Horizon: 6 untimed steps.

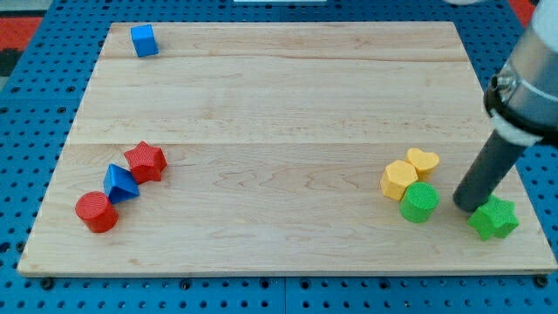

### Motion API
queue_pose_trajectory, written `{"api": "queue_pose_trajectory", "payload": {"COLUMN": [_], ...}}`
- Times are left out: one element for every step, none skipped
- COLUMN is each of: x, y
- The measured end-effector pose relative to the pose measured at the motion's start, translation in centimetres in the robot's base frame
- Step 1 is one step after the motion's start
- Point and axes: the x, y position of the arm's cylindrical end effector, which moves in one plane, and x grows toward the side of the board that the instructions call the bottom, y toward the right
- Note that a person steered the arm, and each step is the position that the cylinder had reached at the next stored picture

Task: Drag the green circle towards the center

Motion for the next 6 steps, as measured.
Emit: {"api": "queue_pose_trajectory", "payload": {"x": [-0.9,-3.9,0.7,0.8,-4.4,-10.8], "y": [-9.1,-15.8,-14.9,-20.6,-21.7,-22.6]}}
